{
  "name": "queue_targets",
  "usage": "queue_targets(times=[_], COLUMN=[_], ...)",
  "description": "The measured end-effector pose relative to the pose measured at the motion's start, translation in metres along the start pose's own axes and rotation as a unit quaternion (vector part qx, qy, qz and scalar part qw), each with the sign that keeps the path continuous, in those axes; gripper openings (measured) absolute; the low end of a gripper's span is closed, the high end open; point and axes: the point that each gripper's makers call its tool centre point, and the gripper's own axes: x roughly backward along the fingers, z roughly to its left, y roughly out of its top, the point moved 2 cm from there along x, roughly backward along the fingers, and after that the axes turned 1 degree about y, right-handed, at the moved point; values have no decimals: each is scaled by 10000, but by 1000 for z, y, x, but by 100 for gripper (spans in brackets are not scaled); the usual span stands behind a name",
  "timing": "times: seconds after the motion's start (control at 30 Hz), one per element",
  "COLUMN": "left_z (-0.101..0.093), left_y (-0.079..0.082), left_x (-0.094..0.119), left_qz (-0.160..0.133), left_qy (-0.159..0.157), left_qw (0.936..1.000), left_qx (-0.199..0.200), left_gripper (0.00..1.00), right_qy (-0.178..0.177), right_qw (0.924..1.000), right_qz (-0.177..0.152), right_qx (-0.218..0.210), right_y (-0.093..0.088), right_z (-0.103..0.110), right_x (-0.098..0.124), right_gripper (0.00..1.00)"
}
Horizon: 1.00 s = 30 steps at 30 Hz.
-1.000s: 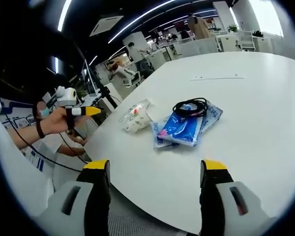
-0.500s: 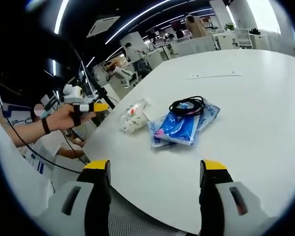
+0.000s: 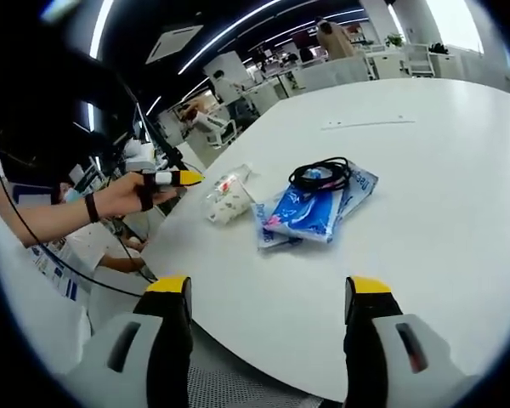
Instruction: Arrange the tabletop items into an orderly group along one side of the table until the central work area is clear of visible clutter.
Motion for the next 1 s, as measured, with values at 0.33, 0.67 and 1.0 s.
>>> queue_targets(times=[0.33,0.67,1.0], left_z=[5,10,13], left_y=[-3,-7,-13], left_x=[-24,-46,-59], left_qz=[183,403,708], left_qy=[128,293,461], left_qw=[9997,9987,9959], left_qx=[48,56,-325], left_gripper=[72,61,49], right_qy=[19,20,13], right_qw=[10000,9999,9999], right_qz=[84,118,137], right_qx=[-28,-53,-79], right_y=[-4,-4,-3], right_z=[-3,-5,-9], right_x=[-1,-2,-4], right_gripper=[73,72,72])
